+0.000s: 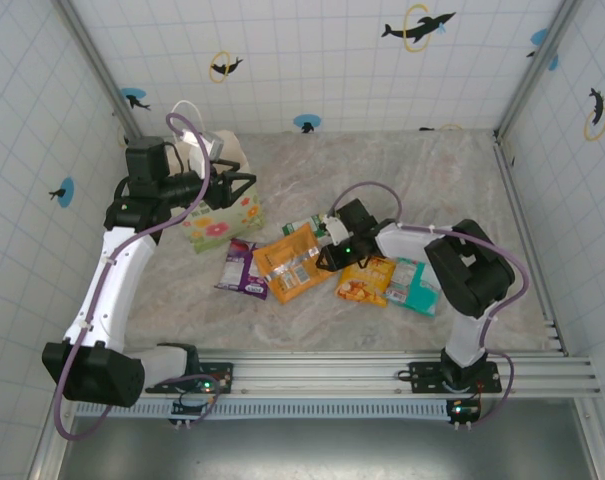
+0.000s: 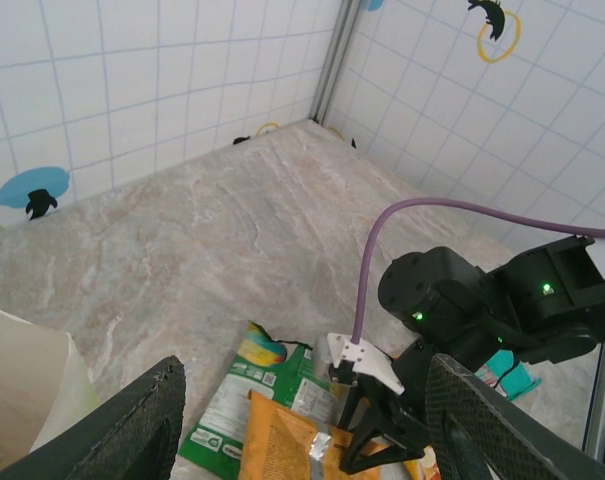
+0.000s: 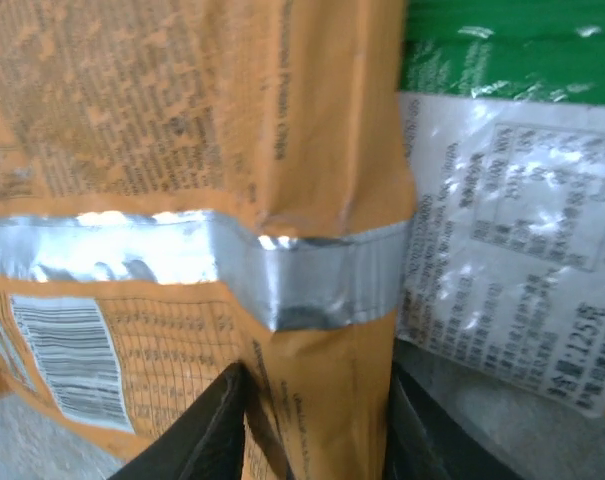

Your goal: Place the snacks into the paper bag

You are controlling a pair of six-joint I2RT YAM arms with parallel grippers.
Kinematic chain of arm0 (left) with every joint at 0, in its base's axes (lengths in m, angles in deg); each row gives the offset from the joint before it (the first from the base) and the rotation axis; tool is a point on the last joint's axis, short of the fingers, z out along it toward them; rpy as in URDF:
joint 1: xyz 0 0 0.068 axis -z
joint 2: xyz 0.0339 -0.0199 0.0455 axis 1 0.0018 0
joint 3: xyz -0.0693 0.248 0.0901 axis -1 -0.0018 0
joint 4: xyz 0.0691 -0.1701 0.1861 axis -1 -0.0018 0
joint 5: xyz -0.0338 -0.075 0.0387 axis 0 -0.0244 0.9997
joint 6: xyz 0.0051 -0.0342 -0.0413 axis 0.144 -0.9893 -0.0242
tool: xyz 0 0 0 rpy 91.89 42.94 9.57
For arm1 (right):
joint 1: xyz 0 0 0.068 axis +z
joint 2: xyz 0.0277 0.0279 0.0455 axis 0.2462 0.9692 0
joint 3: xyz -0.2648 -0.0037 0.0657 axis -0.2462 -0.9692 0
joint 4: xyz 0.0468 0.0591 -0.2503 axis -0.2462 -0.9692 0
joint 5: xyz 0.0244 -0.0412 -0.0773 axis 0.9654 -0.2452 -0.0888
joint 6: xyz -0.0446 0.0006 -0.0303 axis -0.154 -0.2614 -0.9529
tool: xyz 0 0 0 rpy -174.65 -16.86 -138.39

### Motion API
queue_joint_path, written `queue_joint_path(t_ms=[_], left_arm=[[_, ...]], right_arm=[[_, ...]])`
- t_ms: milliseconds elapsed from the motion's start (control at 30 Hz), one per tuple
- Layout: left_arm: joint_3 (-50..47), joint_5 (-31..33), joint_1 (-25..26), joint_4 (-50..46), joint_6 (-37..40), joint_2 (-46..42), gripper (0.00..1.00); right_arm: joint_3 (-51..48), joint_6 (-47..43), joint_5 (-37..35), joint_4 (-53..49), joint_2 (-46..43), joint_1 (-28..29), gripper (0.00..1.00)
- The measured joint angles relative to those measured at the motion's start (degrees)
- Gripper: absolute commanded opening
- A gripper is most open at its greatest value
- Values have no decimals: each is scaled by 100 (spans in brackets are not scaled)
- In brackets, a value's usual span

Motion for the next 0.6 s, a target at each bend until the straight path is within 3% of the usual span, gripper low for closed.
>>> queue_joint_path(t_ms=[233,600], left_arm=[[0,-2,7,0,0,0,65],[0,2,28,-2,0,0,65]], right_arm=[[-210,-52,72,212,-179,17,3],[-730,-302,0,317,-1241,2,0]])
